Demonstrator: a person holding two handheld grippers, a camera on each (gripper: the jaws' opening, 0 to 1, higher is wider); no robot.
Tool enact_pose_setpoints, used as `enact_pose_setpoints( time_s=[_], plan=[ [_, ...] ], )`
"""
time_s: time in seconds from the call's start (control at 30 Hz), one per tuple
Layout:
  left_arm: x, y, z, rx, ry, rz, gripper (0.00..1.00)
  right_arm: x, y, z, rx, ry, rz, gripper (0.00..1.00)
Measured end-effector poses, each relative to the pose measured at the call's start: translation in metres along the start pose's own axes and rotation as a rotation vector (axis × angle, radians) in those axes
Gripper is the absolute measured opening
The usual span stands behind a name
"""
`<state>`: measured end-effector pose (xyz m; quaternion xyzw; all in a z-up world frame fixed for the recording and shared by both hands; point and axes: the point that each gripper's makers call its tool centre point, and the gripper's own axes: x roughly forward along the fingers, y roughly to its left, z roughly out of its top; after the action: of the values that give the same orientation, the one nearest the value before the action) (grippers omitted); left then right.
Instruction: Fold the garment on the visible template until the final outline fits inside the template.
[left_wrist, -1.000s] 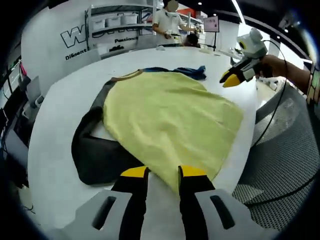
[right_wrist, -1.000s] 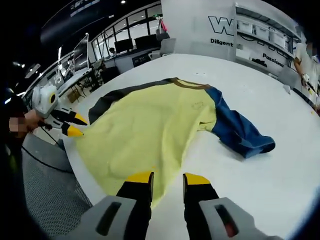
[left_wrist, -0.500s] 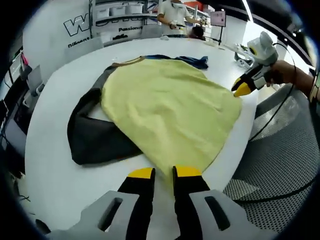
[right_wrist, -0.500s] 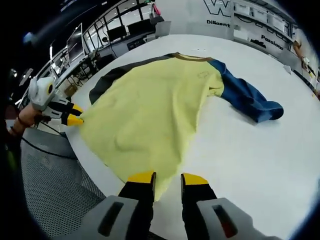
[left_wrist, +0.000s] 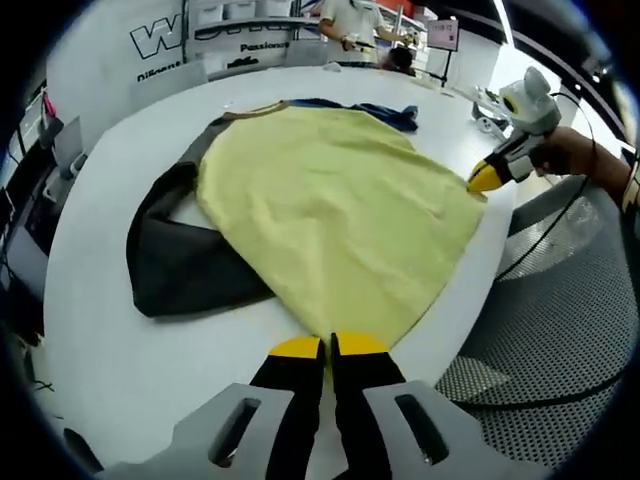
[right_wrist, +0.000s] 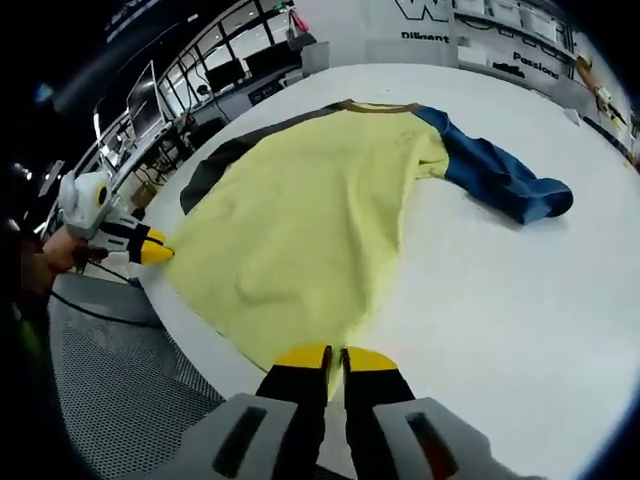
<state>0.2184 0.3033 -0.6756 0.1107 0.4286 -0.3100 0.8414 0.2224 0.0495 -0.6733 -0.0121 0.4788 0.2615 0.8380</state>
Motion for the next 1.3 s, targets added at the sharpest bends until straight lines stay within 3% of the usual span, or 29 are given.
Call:
enact_pose_setpoints(
  time_s=[0.33, 0.6, 0.97, 1.13, 1.3],
  plan=[
    [0.000, -0.001, -0.004, -0.007, 0.015, -0.003, 0.00, -0.021, 0.032, 0.033, -0.112, -0.064, 0.018, 0.00],
    [0.000, -0.001, -0.005, 0.019, 0.023, -0.001, 0.00, -0.002, 0.073, 0.060, -0.208, -0.086, 0.101, 0.00],
    [0.000, -0.001, -0.006, 0.019, 0.021, -0.004, 0.00, 0.032, 0.100, 0.063, -0.276, -0.034, 0.172, 0.00],
    [0.000, 0.000, -0.006, 0.013, 0.019, -0.005, 0.00, 0.051, 0.101, 0.060, -0.277, 0.004, 0.170, 0.00],
    [-0.001, 0.001, -0.006, 0.019, 0.018, 0.001, 0.00, 0.061, 0.104, 0.058, -0.352, 0.038, 0.170, 0.00]
  ],
)
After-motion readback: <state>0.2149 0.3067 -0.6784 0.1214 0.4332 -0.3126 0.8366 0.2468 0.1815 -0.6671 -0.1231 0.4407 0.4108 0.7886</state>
